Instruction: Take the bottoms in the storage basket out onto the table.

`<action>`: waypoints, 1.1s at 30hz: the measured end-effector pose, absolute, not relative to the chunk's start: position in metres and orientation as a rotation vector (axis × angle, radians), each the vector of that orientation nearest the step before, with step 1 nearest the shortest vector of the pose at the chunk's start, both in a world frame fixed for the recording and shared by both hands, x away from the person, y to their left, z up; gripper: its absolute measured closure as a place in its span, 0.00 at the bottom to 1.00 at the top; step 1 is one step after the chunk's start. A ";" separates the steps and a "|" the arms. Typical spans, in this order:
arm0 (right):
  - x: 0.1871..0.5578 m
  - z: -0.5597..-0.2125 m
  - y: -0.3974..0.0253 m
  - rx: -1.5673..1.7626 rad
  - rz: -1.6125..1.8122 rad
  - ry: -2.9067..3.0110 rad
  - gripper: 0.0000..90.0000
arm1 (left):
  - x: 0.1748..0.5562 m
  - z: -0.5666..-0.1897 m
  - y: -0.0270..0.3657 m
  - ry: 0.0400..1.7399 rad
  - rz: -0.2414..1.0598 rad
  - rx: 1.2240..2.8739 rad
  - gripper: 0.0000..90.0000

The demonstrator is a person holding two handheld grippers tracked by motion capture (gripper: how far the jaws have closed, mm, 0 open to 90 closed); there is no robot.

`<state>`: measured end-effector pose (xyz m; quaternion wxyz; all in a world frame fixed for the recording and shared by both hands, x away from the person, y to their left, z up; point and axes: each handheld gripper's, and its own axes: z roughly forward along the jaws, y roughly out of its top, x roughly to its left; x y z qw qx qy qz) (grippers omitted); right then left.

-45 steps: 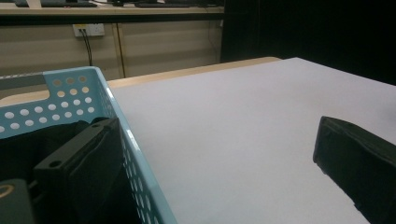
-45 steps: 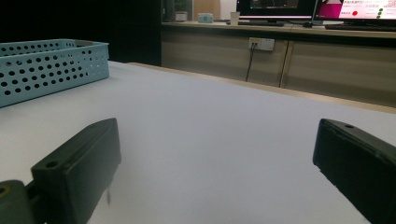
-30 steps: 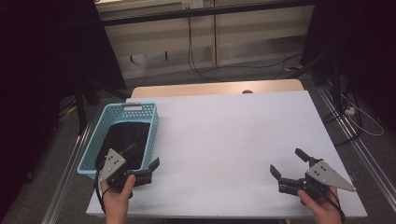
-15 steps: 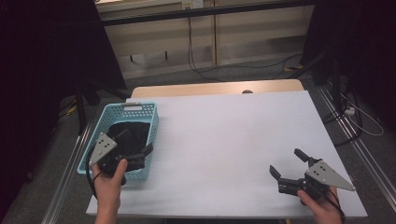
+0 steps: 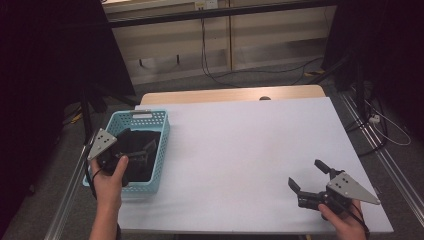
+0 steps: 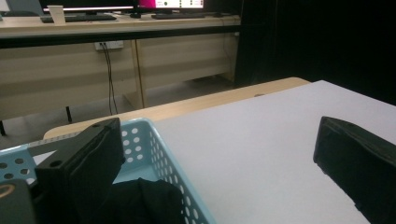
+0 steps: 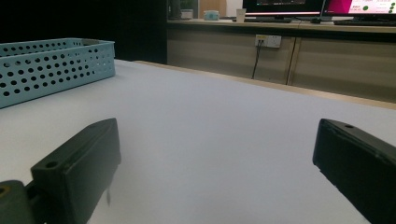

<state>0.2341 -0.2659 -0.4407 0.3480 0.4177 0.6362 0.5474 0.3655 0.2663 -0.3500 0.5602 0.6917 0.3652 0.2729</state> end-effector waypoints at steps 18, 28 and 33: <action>0.235 -0.442 -0.266 1.091 1.433 1.658 0.01 | 0.406 -0.353 0.287 0.921 0.665 1.682 0.02; 0.236 -0.443 -0.267 1.103 1.440 1.659 0.01 | 0.432 -0.373 0.293 1.005 0.661 1.749 0.03; 0.235 -0.443 -0.267 1.101 1.442 1.661 0.01 | 0.446 -0.387 0.292 1.031 0.659 1.794 0.03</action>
